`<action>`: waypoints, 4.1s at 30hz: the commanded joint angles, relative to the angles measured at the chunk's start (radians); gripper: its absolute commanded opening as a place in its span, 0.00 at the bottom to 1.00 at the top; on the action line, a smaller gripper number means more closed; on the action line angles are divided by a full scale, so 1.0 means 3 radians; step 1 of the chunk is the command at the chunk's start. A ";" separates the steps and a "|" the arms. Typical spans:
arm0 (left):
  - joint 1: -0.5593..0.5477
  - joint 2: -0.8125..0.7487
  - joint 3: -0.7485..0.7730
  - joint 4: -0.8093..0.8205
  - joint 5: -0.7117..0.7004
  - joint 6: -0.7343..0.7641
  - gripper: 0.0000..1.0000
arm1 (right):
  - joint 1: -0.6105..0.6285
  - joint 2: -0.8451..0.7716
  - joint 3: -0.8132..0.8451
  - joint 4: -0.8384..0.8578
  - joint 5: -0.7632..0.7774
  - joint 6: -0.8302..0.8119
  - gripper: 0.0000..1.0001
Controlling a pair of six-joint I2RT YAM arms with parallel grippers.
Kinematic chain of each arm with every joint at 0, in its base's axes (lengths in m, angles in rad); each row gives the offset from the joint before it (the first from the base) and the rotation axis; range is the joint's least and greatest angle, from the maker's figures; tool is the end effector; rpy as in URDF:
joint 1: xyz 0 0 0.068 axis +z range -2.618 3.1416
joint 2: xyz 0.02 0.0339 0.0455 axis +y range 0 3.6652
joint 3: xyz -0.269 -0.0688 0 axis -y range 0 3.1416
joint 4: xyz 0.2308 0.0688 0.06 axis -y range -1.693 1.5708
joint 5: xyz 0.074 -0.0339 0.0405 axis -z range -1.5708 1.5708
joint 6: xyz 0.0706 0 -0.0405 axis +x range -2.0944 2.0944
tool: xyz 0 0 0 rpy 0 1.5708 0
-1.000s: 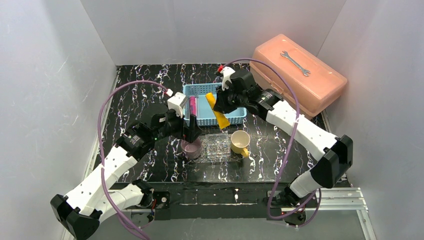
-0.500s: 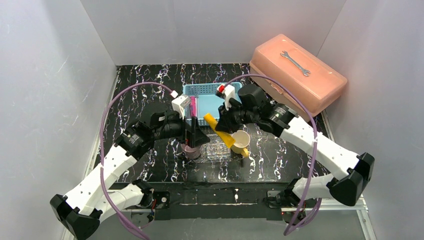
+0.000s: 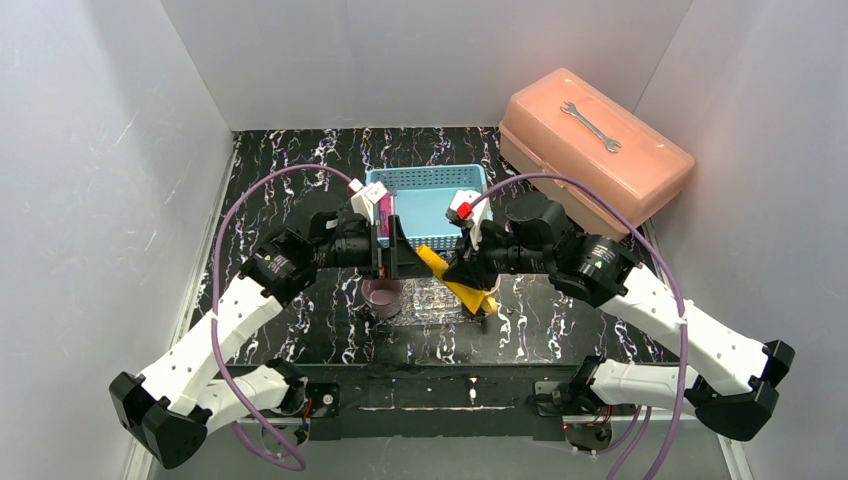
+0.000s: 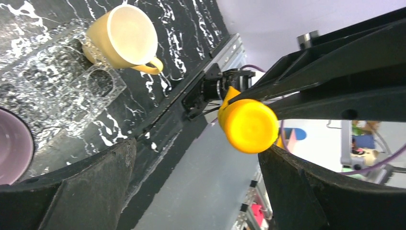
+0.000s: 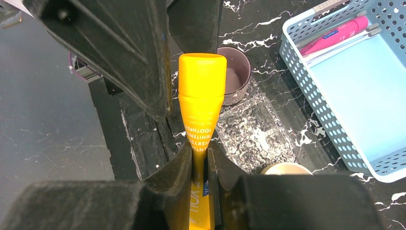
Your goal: Prepare toiletry sets of a toothbrush and toothpaste on the tray
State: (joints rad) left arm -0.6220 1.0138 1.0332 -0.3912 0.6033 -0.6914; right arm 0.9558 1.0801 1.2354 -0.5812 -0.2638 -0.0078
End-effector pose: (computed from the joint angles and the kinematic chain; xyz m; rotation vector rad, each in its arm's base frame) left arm 0.1640 -0.1669 0.3583 0.3764 2.1314 -1.4050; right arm 0.1243 0.2078 0.3870 -1.1223 1.7622 0.8580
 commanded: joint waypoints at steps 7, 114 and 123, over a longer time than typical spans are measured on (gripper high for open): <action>0.0184 0.0056 0.0221 0.0151 0.0622 -0.0606 0.98 | 0.0309 -0.0067 0.0015 0.0098 0.0359 -0.0142 0.21; 0.1802 -0.0103 -0.0482 0.1579 0.1115 -0.1458 0.00 | -0.1202 0.0275 -0.0956 0.2842 -0.0429 0.3078 0.71; 0.1801 -0.0082 -0.0710 0.2439 0.1155 -0.2190 0.00 | -0.1202 0.0344 -0.1206 0.3688 -0.0658 0.3485 0.72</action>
State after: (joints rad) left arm -0.0872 1.0149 0.8391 0.1970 0.9306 -1.2434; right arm 0.5976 1.1927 0.8814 0.3195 -0.4046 0.9623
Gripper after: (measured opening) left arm 0.336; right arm 0.713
